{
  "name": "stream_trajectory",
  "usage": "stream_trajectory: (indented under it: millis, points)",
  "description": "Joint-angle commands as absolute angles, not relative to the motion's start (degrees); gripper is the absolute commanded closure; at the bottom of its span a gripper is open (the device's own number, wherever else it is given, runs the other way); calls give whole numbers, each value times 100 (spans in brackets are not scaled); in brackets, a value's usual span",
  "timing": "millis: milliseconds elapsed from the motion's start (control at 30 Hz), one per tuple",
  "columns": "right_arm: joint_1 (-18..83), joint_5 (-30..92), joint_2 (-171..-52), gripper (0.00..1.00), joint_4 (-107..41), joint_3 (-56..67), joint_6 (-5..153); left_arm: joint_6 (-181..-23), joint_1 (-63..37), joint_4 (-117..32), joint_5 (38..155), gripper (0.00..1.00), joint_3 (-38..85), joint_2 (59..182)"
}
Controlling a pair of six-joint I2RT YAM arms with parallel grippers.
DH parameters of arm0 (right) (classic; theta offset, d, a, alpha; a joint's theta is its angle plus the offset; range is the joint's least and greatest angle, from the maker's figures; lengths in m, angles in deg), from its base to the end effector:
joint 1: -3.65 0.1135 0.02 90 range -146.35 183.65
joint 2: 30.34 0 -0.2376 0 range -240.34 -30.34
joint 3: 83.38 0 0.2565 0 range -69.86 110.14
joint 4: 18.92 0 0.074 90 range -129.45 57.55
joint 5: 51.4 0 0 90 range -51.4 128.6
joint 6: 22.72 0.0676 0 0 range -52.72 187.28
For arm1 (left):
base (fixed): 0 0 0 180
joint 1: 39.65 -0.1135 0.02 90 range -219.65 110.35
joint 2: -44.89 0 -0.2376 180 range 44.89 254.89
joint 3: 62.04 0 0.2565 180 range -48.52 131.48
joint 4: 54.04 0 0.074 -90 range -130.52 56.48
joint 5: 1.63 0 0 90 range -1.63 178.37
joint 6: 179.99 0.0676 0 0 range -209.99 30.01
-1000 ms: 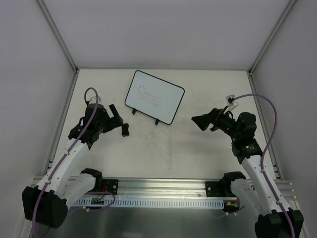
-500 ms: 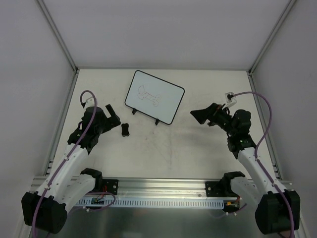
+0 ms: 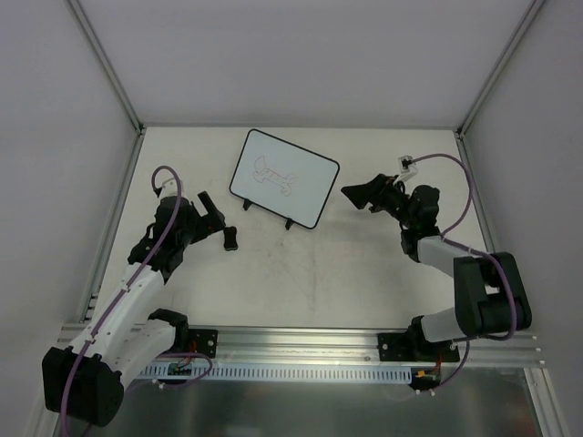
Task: Erase the whiteboard
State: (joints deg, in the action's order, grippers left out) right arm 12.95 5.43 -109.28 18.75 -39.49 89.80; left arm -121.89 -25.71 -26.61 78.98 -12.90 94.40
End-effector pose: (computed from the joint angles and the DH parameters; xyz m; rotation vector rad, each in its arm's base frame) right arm 0.3047 0.0874 0.2054 -0.2971 1.5716 0.8755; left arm 0.2421 -0.0487 0.2269 -0.4229 2.0213 -0.3285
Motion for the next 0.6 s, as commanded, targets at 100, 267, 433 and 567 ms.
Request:
stream_trajectory:
  millis: [100,267,433,567]
  points:
    - [1297,10,-12428,23,4761,-3251,9548,-11953,-2532,-3076,8143,1,-1415,9639]
    - [1393,-192,-13456,31,5210,-2601,9883,-11882,-2532,-3138,8028,1,-1538,9560]
    - [1473,-95,-13791,29,5202,-2302,9804,-11856,-2532,-3164,7940,1,-1608,9419]
    - [1508,-174,-13985,31,5202,-2125,9822,-11856,-2532,-3182,7931,1,-1600,9516]
